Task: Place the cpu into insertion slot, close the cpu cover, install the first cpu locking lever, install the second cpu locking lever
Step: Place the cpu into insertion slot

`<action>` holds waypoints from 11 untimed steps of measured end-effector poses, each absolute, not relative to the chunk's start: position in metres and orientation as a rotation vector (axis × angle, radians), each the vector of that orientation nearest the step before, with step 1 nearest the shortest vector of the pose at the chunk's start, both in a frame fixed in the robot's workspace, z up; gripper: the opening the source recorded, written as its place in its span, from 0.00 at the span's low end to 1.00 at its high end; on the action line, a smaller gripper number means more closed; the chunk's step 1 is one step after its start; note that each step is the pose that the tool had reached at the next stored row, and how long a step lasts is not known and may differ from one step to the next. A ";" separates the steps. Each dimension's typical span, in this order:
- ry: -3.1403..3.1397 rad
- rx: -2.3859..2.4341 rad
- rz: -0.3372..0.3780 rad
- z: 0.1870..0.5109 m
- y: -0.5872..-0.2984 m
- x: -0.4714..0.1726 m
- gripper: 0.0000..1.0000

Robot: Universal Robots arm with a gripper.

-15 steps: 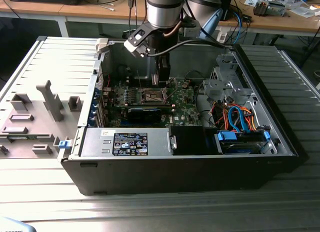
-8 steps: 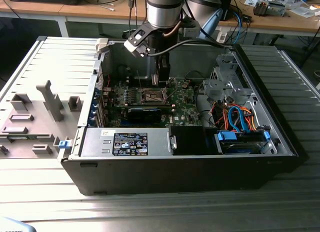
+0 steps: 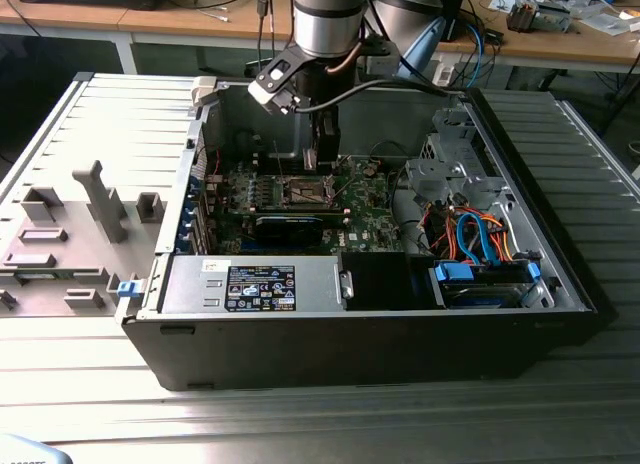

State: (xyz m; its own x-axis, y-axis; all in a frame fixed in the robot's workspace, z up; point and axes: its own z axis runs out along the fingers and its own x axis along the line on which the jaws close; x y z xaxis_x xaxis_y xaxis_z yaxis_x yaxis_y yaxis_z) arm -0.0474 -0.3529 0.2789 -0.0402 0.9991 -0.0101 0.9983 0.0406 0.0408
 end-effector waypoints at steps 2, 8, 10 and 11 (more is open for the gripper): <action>2.240 2.151 0.035 0.278 -0.353 -0.047 0.55; 2.240 2.151 0.035 0.277 -0.353 -0.047 0.55; 2.240 2.151 0.035 0.276 -0.353 -0.047 0.55; 2.240 2.151 0.035 0.275 -0.353 -0.048 0.55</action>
State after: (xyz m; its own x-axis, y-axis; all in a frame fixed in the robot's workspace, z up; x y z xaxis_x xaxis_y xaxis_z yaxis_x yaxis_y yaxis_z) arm -0.0476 -0.3529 0.2754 -0.0402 0.9991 -0.0100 0.9983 0.0406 0.0408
